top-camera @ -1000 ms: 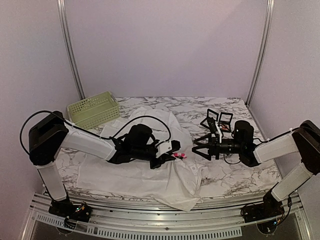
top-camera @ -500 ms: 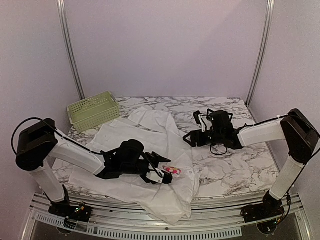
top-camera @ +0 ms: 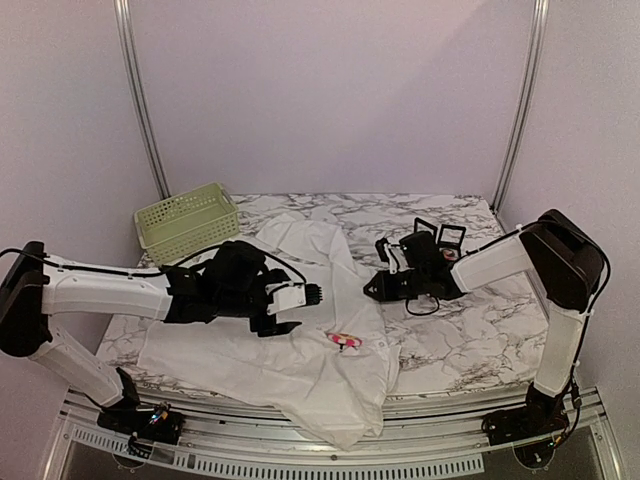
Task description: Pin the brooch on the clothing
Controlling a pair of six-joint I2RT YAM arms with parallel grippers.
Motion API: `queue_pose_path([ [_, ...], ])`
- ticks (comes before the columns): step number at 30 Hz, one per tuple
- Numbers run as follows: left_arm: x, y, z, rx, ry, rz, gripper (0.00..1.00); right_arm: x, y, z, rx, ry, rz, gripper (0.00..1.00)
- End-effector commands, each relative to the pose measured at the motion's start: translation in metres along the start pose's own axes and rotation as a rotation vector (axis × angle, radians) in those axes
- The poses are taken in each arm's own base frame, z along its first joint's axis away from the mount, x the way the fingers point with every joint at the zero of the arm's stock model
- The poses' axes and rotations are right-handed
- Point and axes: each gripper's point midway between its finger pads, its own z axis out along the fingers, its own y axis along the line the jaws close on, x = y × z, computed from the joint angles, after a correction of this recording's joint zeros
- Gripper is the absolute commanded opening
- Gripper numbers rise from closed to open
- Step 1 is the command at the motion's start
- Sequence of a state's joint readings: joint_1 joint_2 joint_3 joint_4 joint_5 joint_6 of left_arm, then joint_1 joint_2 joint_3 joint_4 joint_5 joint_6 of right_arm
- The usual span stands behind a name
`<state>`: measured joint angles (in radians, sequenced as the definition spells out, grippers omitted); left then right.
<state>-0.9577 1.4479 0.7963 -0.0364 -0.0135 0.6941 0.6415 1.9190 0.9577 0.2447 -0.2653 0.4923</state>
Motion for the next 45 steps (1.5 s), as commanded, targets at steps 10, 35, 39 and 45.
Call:
queue_pose_path([
  [10,0.128,-0.007,-0.004,-0.088,0.270,-0.253,0.76,-0.125,-0.028,-0.039,0.170,-0.271,-0.098,0.00],
  [35,0.176,0.140,-0.037,-0.507,0.307,-0.661,0.79,-0.018,0.033,-0.062,0.256,0.033,-0.179,0.43],
  [39,0.205,0.154,-0.025,-0.524,0.371,-0.645,0.79,0.052,0.034,-0.061,0.266,0.177,-0.068,0.35],
  [45,0.236,0.143,-0.006,-0.490,0.443,-0.665,0.77,0.132,-0.003,-0.076,0.455,0.347,0.153,0.26],
])
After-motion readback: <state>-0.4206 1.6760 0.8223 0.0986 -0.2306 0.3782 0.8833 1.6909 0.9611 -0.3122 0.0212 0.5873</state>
